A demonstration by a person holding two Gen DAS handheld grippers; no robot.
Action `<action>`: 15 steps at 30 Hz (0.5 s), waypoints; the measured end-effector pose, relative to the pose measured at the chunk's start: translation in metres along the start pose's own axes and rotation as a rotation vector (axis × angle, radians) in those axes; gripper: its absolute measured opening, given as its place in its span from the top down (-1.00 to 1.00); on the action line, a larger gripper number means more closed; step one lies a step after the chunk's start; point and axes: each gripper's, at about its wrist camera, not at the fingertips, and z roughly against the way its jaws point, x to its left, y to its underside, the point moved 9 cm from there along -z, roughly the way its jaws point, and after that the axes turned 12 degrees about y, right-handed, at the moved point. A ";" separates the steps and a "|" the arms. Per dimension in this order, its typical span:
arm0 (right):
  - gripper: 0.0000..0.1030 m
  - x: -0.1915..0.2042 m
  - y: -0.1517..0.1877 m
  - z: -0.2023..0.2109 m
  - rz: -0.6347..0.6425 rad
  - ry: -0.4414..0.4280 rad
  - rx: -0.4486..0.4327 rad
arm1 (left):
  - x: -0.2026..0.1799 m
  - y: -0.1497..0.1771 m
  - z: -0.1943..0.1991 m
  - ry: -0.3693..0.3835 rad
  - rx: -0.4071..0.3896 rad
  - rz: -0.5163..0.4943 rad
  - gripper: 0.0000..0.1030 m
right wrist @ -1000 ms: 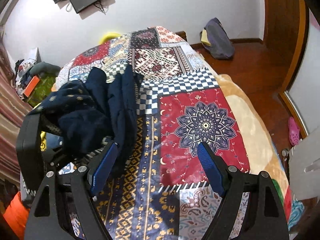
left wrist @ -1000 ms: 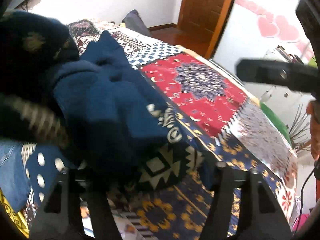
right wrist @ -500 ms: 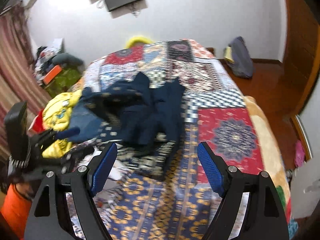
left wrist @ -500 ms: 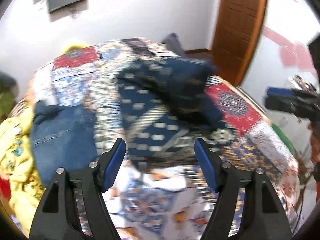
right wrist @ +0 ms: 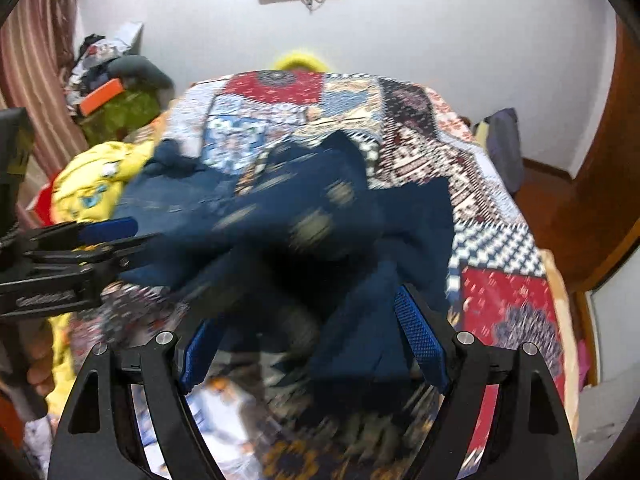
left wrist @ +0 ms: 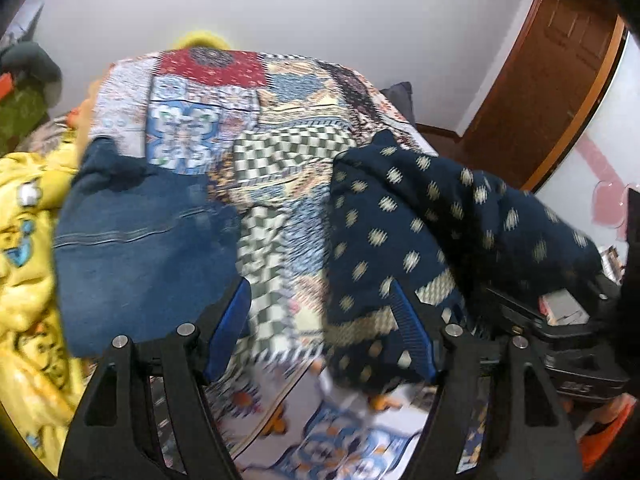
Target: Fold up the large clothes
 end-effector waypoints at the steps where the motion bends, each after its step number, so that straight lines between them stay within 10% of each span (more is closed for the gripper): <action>1: -0.55 -0.010 -0.005 -0.005 -0.008 0.014 -0.008 | -0.003 -0.005 -0.010 0.017 0.009 -0.004 -0.37; 15: -0.55 -0.120 -0.024 -0.047 -0.224 0.074 0.040 | -0.022 -0.071 -0.101 -0.027 0.006 -0.069 -0.37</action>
